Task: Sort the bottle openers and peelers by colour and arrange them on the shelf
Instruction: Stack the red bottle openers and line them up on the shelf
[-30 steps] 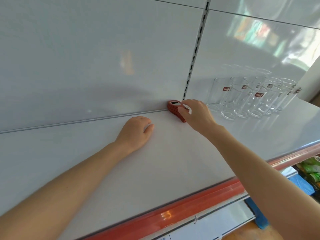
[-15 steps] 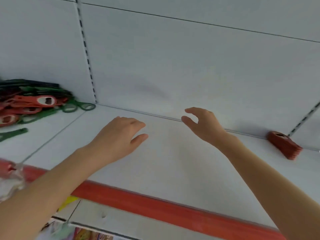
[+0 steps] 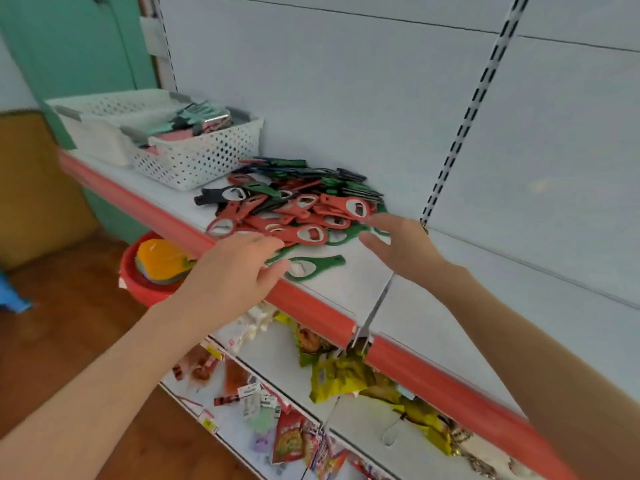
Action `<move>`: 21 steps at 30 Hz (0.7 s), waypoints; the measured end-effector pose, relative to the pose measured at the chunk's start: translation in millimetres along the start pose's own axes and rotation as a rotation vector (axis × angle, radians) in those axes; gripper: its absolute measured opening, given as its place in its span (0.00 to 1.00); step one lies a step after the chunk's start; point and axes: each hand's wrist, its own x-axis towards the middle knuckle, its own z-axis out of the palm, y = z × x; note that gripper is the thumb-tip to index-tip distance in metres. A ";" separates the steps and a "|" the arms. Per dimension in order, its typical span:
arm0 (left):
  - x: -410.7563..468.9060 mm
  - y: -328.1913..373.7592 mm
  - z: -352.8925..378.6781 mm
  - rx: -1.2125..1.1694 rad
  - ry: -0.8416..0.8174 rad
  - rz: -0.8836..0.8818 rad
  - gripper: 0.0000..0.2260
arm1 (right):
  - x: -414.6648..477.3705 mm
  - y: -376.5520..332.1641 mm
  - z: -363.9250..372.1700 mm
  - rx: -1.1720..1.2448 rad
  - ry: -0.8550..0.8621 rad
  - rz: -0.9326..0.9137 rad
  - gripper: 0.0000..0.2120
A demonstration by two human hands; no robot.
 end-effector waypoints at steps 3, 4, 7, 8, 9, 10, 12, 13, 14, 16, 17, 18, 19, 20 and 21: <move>2.0 -22.1 -0.8 -0.026 0.016 -0.017 0.17 | 27.1 -16.3 13.3 -0.047 -0.016 -0.005 0.16; 3.7 -26.5 0.1 -0.035 0.021 -0.021 0.17 | 36.5 -18.2 16.3 -0.067 -0.029 0.009 0.16; 11.3 -33.5 4.8 -0.065 0.029 -0.028 0.17 | 65.4 -7.8 25.2 -0.157 -0.077 0.090 0.17; 14.2 -34.1 6.5 -0.079 0.034 -0.033 0.17 | 72.7 -2.0 27.7 -0.181 -0.102 0.118 0.17; 17.3 -34.7 8.7 -0.090 0.042 -0.037 0.17 | 78.6 3.6 29.3 -0.179 -0.121 0.132 0.18; 20.7 -35.9 11.1 -0.105 0.051 -0.039 0.17 | 82.8 7.5 29.4 -0.147 -0.130 0.137 0.19; 29.6 -39.7 16.1 -0.138 0.059 -0.027 0.17 | 88.2 12.1 27.4 -0.048 -0.105 0.116 0.18; 34.7 -41.3 18.4 -0.150 0.057 -0.019 0.16 | 90.0 13.8 26.0 -0.019 -0.085 0.092 0.15; 40.7 -42.1 20.1 -0.165 0.063 -0.018 0.16 | 91.2 15.6 24.4 -0.017 -0.072 0.068 0.13; 53.9 -41.1 21.9 -0.228 0.097 -0.040 0.14 | 92.7 21.8 20.3 -0.047 -0.027 -0.010 0.08; 61.3 -39.2 21.9 -0.279 0.123 -0.060 0.13 | 92.6 24.8 17.2 -0.061 0.016 -0.061 0.07; 68.7 -36.3 21.2 -0.346 0.153 -0.094 0.13 | 91.8 25.8 13.7 -0.067 0.070 -0.133 0.08; 76.7 -32.9 20.1 -0.433 0.160 -0.151 0.13 | 89.9 24.0 9.9 -0.057 0.129 -0.230 0.09; 84.6 -29.8 18.5 -0.562 0.128 -0.219 0.12 | 86.7 18.1 6.1 -0.024 0.177 -0.333 0.10; 92.1 -26.4 15.9 -0.735 0.056 -0.290 0.12 | 83.8 10.7 3.2 0.014 0.206 -0.430 0.11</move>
